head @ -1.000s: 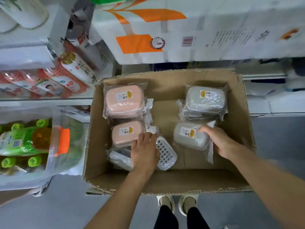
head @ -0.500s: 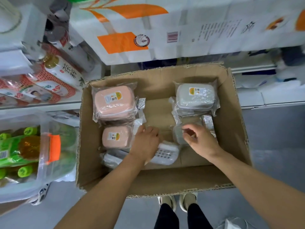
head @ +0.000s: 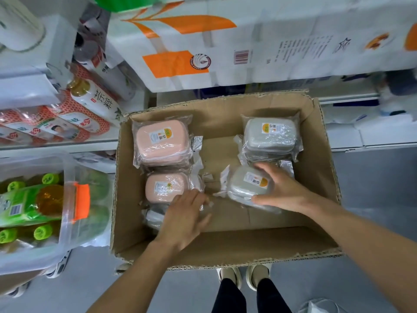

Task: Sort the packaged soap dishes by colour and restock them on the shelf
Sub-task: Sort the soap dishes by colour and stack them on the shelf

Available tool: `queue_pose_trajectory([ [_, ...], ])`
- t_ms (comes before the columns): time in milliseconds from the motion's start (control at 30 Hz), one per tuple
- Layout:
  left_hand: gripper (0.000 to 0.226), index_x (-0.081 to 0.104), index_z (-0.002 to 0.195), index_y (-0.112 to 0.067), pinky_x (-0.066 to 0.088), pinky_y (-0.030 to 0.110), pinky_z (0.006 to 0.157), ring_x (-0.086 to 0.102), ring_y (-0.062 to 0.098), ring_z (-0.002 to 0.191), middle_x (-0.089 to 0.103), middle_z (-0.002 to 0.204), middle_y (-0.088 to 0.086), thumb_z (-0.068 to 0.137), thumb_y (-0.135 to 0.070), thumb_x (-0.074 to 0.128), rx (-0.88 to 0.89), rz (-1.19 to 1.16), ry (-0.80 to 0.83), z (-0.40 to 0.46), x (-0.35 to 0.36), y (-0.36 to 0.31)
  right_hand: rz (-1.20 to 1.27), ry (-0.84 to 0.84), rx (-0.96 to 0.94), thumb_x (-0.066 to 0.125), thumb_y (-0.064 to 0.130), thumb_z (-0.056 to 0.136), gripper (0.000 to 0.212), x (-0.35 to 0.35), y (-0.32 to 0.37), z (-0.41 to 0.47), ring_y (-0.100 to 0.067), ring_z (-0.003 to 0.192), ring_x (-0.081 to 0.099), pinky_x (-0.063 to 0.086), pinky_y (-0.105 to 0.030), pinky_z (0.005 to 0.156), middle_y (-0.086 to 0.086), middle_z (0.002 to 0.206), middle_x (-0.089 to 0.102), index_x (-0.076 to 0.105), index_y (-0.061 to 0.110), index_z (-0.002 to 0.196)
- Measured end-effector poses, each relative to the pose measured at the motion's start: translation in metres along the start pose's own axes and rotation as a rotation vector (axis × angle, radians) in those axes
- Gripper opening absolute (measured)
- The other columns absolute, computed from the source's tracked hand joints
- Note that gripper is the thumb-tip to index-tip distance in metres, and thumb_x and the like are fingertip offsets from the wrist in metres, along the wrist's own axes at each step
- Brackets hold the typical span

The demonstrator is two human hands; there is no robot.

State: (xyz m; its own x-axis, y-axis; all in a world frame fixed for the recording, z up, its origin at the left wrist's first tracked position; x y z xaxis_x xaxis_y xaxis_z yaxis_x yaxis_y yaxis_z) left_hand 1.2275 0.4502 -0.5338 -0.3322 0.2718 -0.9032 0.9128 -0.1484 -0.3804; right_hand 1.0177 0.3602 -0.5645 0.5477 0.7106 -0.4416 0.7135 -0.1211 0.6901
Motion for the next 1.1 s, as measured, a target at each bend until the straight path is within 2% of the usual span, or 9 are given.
queue_pose_trajectory([
  [233, 0.069, 0.031, 0.15, -0.029, 0.025, 0.032, 0.115, 0.031, 0.02, 0.142, 0.033, 0.155, -0.003, 0.09, -0.015, 0.06, -0.21, 0.226, 0.682, -0.042, 0.04, 0.068, -0.843, -0.24, 0.003, 0.075, 0.046, 0.077, 0.092, -0.011, -0.021, 0.003, -0.019, 0.14, 0.023, 0.021, -0.042, 0.117, 0.002, 0.147, 0.03, 0.02, 0.026, 0.147],
  [433, 0.059, 0.04, 0.142, -0.029, 0.045, 0.033, 0.096, 0.056, 0.022, 0.12, 0.055, 0.137, 0.0, 0.087, -0.031, 0.061, -0.177, 0.313, 0.674, -0.036, 0.05, 0.072, -0.85, -0.462, -0.238, 0.078, 0.04, 0.071, 0.072, 0.0, 0.006, -0.015, -0.03, 0.117, 0.049, 0.042, -0.045, 0.094, -0.007, 0.124, 0.053, 0.047, 0.015, 0.131],
  [533, 0.058, 0.047, 0.125, -0.043, 0.051, 0.028, 0.086, 0.061, 0.012, 0.106, 0.063, 0.118, -0.012, 0.072, -0.038, 0.069, -0.259, -0.126, 0.526, -0.027, 0.033, 0.053, -0.585, -0.376, -0.319, 0.068, 0.028, 0.085, 0.04, 0.016, 0.023, -0.021, -0.021, 0.103, 0.057, 0.046, -0.036, 0.083, 0.0, 0.109, 0.06, 0.057, 0.018, 0.122],
  [633, 0.054, 0.056, 0.12, -0.034, 0.056, 0.025, 0.084, 0.065, 0.008, 0.101, 0.069, 0.108, -0.013, 0.072, -0.03, 0.079, -0.489, -0.69, 0.341, -0.012, 0.016, 0.037, 0.001, -0.212, -0.084, 0.066, 0.037, 0.088, 0.031, 0.032, 0.02, -0.019, -0.005, 0.096, 0.06, 0.05, -0.027, 0.084, 0.01, 0.104, 0.063, 0.06, 0.026, 0.117],
  [733, 0.049, 0.057, 0.123, -0.021, 0.053, 0.016, 0.075, 0.068, 0.011, 0.102, 0.073, 0.108, -0.005, 0.079, -0.013, 0.077, -0.637, -1.112, 0.209, 0.007, 0.004, 0.013, 0.516, -0.015, 0.043, 0.08, 0.044, 0.075, 0.064, 0.051, 0.033, -0.021, 0.001, 0.097, 0.063, 0.05, -0.017, 0.083, 0.013, 0.111, 0.064, 0.052, 0.025, 0.129],
  [800, 0.042, 0.06, 0.121, -0.021, 0.052, 0.015, 0.07, 0.07, 0.009, 0.095, 0.075, 0.103, -0.005, 0.082, -0.011, 0.074, -0.668, -1.256, 0.159, 0.016, 0.0, -0.008, 0.559, 0.064, 0.024, 0.088, 0.039, 0.065, 0.089, 0.057, 0.043, -0.019, 0.002, 0.104, 0.062, 0.051, -0.015, 0.084, 0.014, 0.121, 0.06, 0.039, 0.029, 0.138],
  [900, 0.038, 0.061, 0.12, -0.019, 0.054, 0.032, 0.088, 0.071, 0.017, 0.098, 0.074, 0.108, 0.002, 0.085, -0.018, 0.075, -0.729, -1.449, 0.173, 0.024, 0.011, -0.033, 0.278, -0.057, -0.023, 0.086, 0.057, 0.053, 0.104, 0.036, 0.042, -0.015, -0.005, 0.118, 0.053, 0.049, -0.033, 0.098, 0.013, 0.129, 0.051, 0.031, 0.039, 0.14],
  [1000, 0.058, 0.056, 0.123, -0.014, 0.052, 0.036, 0.097, 0.067, 0.019, 0.105, 0.068, 0.119, 0.007, 0.075, -0.037, 0.08, -0.801, -1.448, 0.124, 0.024, 0.019, -0.033, -0.262, -0.251, -0.104, 0.076, 0.047, 0.062, 0.091, -0.004, 0.045, -0.016, -0.016, 0.116, 0.047, 0.044, -0.042, 0.097, 0.009, 0.124, 0.049, 0.029, 0.035, 0.139],
  [1100, 0.039, 0.059, 0.121, -0.021, 0.05, 0.037, 0.099, 0.062, 0.012, 0.11, 0.065, 0.117, -0.002, 0.086, -0.031, 0.074, -0.877, -1.285, -0.048, 0.014, 0.016, -0.011, -0.778, -0.361, -0.102, 0.074, 0.036, 0.07, 0.093, -0.029, 0.045, -0.016, -0.023, 0.125, 0.04, 0.035, -0.04, 0.1, 0.0, 0.133, 0.043, 0.023, 0.026, 0.147],
])
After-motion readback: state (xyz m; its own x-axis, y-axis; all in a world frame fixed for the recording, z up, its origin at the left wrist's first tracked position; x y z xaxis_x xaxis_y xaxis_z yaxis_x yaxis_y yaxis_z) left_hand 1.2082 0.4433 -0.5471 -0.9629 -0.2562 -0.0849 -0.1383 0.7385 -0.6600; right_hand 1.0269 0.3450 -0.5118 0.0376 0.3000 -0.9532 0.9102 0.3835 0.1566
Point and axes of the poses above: each hand's wrist, its own z-axis towards the middle knuckle, its own x-axis out of the palm, y = z × x, the point moved 8 cm from there along z, towards the middle knuckle
